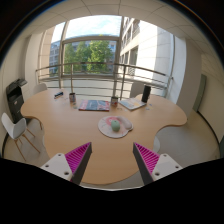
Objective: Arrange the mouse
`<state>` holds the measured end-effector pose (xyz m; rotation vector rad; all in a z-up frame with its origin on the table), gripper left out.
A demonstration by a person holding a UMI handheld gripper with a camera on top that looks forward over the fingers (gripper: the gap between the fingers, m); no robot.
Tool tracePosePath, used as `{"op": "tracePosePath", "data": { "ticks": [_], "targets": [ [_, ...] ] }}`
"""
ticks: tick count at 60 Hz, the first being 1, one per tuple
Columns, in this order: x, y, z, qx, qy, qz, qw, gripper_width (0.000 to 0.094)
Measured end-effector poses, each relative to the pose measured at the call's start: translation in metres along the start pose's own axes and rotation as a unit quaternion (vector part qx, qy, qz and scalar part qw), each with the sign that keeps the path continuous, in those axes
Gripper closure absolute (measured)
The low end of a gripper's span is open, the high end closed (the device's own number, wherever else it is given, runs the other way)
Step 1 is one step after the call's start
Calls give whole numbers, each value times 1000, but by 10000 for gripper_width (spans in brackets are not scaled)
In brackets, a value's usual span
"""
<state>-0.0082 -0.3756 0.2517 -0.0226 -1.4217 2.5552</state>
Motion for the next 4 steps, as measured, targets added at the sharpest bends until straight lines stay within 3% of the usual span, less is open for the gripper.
{"op": "tracePosePath", "data": {
  "ticks": [4],
  "targets": [
    [-1,2,4,-1,5,6,1000,91]
  ]
}}
Point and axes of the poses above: the point between the fingertips, and its own axes, seen from behind it with the camera up: x to the left, y down, z backward, against the way the camera looks, the point moved 6 cm from there along z, backward, against the way the camera looks, and after that the axes turned 13 degrees about -z, right-handed, at the moved point
